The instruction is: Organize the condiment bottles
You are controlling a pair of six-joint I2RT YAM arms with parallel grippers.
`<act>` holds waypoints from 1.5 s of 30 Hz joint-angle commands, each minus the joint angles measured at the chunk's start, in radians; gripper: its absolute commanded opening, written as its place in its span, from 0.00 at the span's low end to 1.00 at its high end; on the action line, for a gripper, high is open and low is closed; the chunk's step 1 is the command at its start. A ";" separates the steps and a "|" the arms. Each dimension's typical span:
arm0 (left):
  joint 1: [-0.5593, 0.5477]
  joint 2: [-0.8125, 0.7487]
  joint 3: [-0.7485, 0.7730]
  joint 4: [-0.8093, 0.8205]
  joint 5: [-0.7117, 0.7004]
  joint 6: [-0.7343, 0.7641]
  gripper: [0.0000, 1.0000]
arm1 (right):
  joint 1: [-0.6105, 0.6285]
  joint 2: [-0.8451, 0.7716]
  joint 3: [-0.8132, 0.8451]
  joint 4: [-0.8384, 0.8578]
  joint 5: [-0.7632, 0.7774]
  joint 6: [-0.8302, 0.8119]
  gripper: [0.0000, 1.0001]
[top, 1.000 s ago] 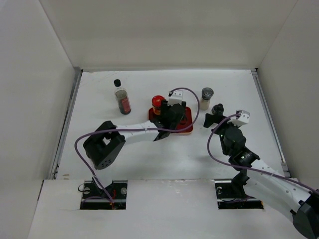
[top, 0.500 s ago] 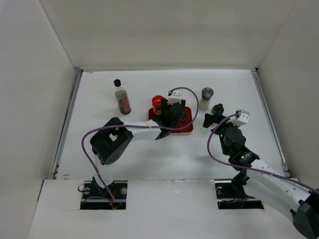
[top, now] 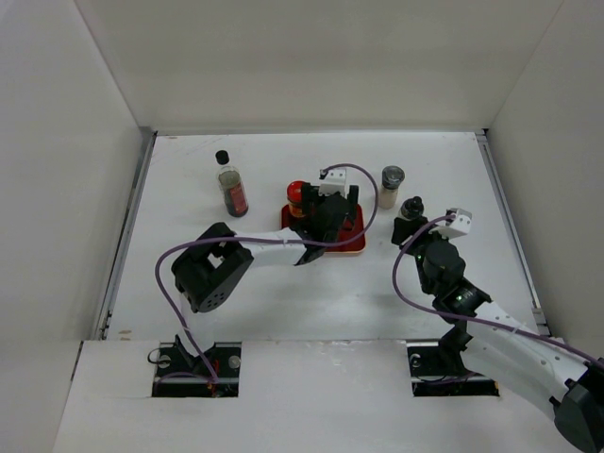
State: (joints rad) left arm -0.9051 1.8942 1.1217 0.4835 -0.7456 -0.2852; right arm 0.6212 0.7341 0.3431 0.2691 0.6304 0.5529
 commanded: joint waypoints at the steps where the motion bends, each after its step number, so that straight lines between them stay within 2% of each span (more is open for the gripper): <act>1: -0.016 -0.087 0.043 0.063 0.009 0.024 0.90 | -0.001 -0.004 0.000 0.027 -0.008 0.004 0.51; 4: -0.030 -0.125 0.050 0.066 0.023 0.026 0.89 | -0.001 -0.013 0.005 0.018 -0.008 0.004 0.36; 8: -0.051 -0.187 0.043 0.066 0.031 0.024 0.83 | -0.007 -0.032 0.046 -0.051 -0.008 0.009 0.29; 10: -0.062 -0.227 0.023 0.066 0.032 0.018 0.74 | -0.019 -0.024 0.080 -0.088 -0.005 0.005 0.28; 12: -0.074 -0.274 -0.009 0.073 0.032 0.015 0.56 | -0.041 0.007 0.126 -0.116 -0.017 -0.001 0.29; 14: -0.088 -0.337 -0.058 0.082 0.037 0.014 0.41 | -0.071 0.074 0.200 -0.155 -0.056 -0.021 0.35; 16: -0.100 -0.421 -0.130 0.084 0.045 0.009 0.32 | -0.110 0.161 0.276 -0.182 -0.098 -0.051 0.50; 18: -0.111 -0.512 -0.215 0.084 0.048 0.000 0.29 | -0.152 0.256 0.354 -0.205 -0.136 -0.083 0.76; 19: -0.114 -0.580 -0.283 0.081 0.049 -0.015 0.29 | -0.171 0.293 0.391 -0.223 -0.149 -0.099 0.87; 20: -0.122 -0.624 -0.328 0.078 0.048 -0.028 0.29 | -0.183 0.321 0.419 -0.234 -0.156 -0.110 0.93; 22: -0.119 -0.766 -0.471 0.064 0.046 -0.057 0.29 | -0.202 0.404 0.511 -0.281 -0.173 -0.152 1.00; 25: -0.113 -0.953 -0.624 0.012 0.035 -0.089 0.31 | -0.214 0.513 0.629 -0.347 -0.186 -0.217 1.00; 29: -0.102 -1.216 -0.792 -0.147 0.011 -0.164 0.33 | -0.229 0.681 0.792 -0.430 -0.205 -0.269 1.00; 34: -0.090 -1.428 -0.934 -0.240 0.008 -0.242 0.37 | -0.254 0.862 0.938 -0.510 -0.244 -0.304 1.00; 39: -0.081 -1.509 -1.010 -0.214 0.008 -0.241 0.42 | -0.277 0.912 0.959 -0.508 -0.206 -0.306 1.00; 45: -0.067 -1.445 -1.042 -0.119 0.025 -0.233 0.44 | -0.283 0.978 0.985 -0.501 -0.199 -0.317 1.00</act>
State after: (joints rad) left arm -0.9768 0.4252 0.0860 0.2737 -0.7292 -0.5083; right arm 0.3416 1.6936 1.2690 -0.2432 0.4194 0.2531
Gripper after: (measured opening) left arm 0.437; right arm 0.998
